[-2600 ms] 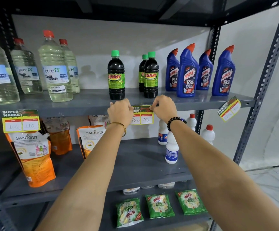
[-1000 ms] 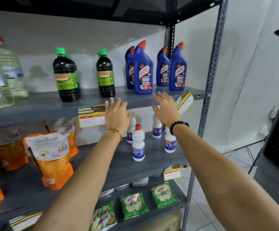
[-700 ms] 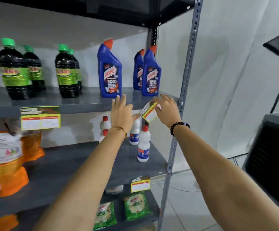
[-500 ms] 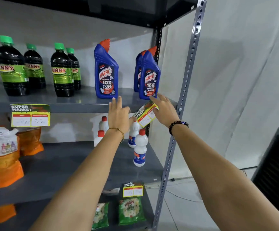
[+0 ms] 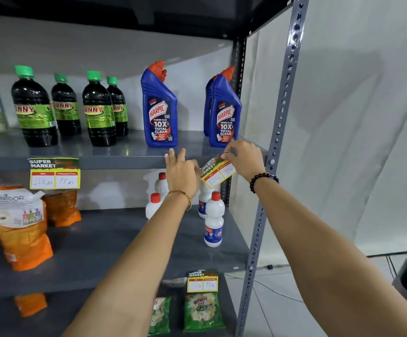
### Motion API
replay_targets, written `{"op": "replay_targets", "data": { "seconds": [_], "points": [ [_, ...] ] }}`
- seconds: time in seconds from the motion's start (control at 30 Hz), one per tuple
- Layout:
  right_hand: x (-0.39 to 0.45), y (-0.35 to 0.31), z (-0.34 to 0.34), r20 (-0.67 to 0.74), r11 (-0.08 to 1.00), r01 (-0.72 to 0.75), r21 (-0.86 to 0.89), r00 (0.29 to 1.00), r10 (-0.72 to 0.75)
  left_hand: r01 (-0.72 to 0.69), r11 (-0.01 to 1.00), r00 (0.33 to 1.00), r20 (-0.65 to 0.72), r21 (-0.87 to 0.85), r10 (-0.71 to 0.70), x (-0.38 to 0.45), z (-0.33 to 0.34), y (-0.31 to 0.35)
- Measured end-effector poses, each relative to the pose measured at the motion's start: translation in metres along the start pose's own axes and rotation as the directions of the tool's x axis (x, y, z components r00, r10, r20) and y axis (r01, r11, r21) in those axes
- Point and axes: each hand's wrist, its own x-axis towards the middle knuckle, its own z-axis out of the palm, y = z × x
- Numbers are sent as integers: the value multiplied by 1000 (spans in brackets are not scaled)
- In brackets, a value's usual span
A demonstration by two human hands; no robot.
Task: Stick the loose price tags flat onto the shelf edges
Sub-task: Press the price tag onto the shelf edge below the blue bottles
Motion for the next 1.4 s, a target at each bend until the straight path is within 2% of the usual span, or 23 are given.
{"op": "replay_targets", "data": {
  "seconds": [0.17, 0.3, 0.5, 0.67, 0.93, 1.4],
  "points": [
    [-7, 4, 3, -27, 994, -16, 109, 999, 19, 35, 998, 999, 41, -47, -33, 4, -15, 5],
    [-14, 2, 9, -63, 975, -29, 219, 997, 44, 35, 996, 999, 4, -77, -35, 9, -34, -2],
    [-23, -13, 31, 10, 985, -18, 170, 1000, 17, 10, 999, 998, 61, -31, -8, 16, -51, -29],
    [-22, -13, 37, -45, 974, -59, 219, 996, 71, -29, 999, 1000, 10, -12, 29, 15, -47, -29],
    [-20, -18, 35, -77, 976, -69, 204, 993, 87, -28, 999, 999, -39, 17, 29, 17, -44, -26],
    [-14, -32, 36, -127, 989, -110, 98, 984, 122, 7, 994, 1000, -21, 112, -4, 22, -39, -23]
  ]
}}
